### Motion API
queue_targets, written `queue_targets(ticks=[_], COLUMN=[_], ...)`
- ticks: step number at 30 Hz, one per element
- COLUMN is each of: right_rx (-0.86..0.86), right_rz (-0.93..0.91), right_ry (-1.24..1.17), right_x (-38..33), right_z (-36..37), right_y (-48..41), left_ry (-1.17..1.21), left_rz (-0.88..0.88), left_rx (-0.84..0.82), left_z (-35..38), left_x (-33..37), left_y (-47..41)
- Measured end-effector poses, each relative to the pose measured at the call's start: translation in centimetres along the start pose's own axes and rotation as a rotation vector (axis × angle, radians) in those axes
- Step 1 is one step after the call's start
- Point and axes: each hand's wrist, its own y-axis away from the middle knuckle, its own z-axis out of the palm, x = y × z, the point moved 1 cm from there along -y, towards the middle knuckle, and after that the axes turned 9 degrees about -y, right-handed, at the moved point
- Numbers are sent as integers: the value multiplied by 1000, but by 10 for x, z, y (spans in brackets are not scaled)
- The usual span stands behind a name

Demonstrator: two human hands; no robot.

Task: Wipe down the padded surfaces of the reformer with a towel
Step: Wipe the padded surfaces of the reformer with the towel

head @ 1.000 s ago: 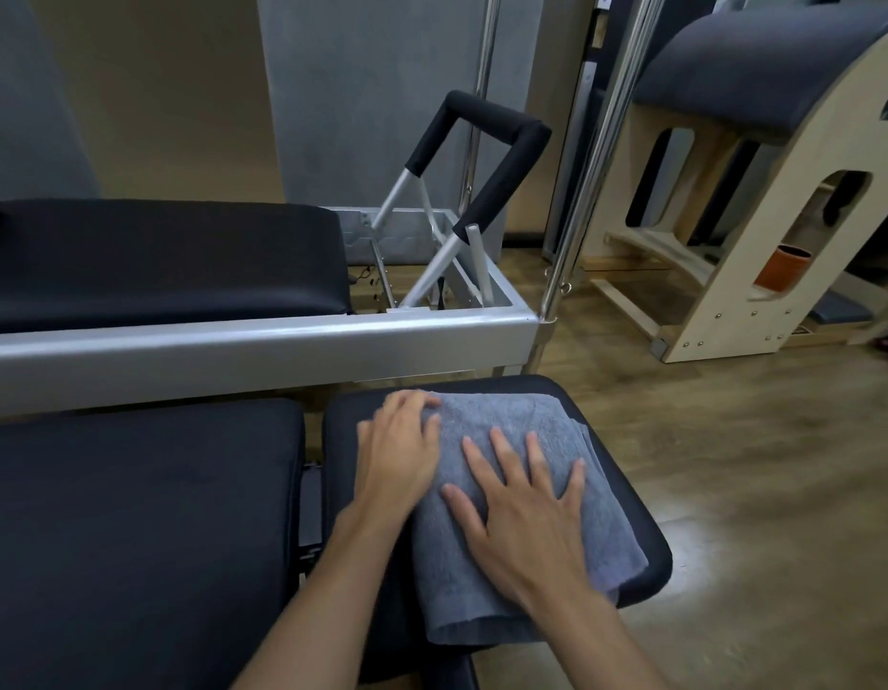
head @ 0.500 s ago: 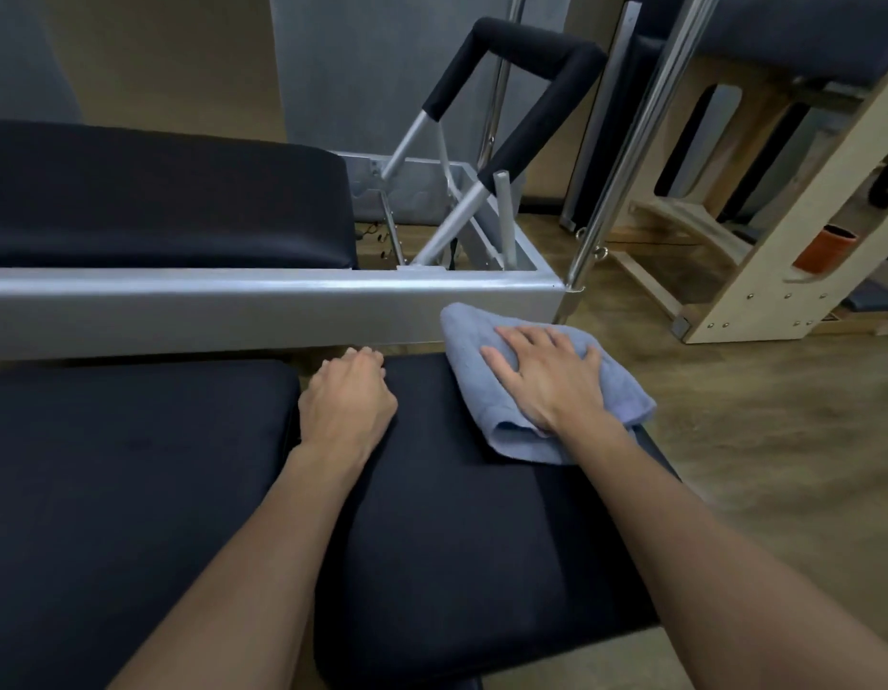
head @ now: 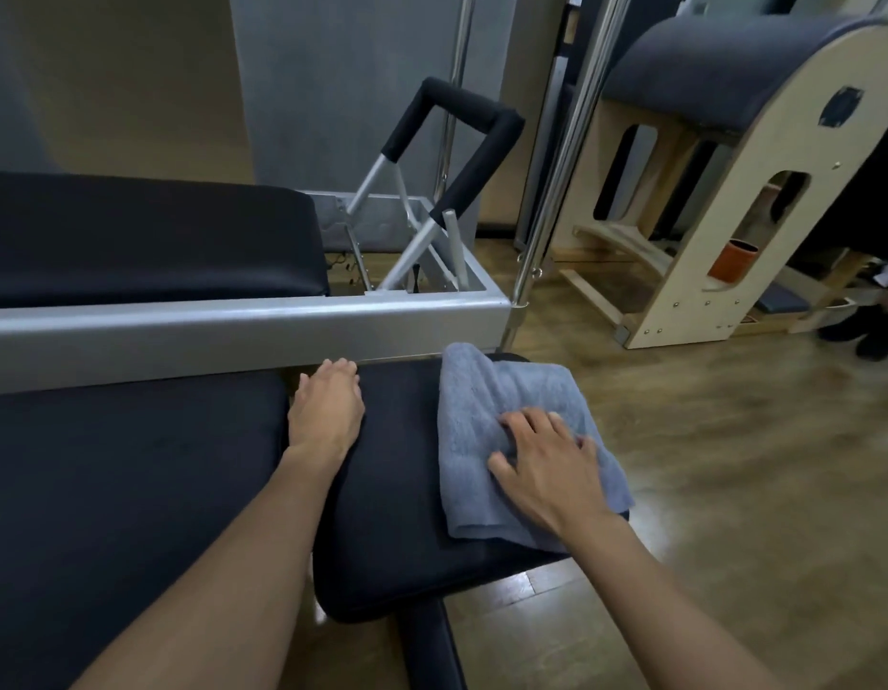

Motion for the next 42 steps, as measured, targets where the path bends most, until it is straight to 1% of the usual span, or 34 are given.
queue_targets(ticks=[2,4,6,8,11,15,18,21,24,27,31,34,35,39,42], right_rx=[-3,14,78,111,103,62,62,113,98,83,119,1,-14,58,67], right_rz=[90,137,125,97,65,32,-18,-72,-114,-141,-167,-123,-109,-116,-97], right_ry=[-58,29,175,228,161,94,133,68,22,3,13,45,62,109,54], right_x=[-9,-20,-25,-19,-9,-16,-21,-29,-48,-59,-62,-67,-69,-85,-100], right_z=[-2,3,11,18,25,28,35,37,34,28,19,18,20,33,53], right_y=[-5,-15,-24,-35,-72,-147,-170,-141,-84,-20,43,43,37,-4,-65], left_ry=[14,17,4,-5,0,9,25,17,-15,-113,-71,-16,12,114,138], left_rz=[1,3,24,31,13,16,22,9,15,9,-26,-18,-24,-54,-39], left_rx=[17,21,27,37,46,88,139,121,95,41,-43,-67,-72,-48,-11], left_z=[1,4,10,17,27,34,35,30,21,9,-7,-16,-19,-24,-20], left_x=[-1,-3,-6,-9,-13,-16,-17,-15,-10,-3,-3,-11,-14,-27,-36], left_y=[-1,-3,-6,-9,-15,-19,-23,-21,-16,-6,5,5,3,-9,-15])
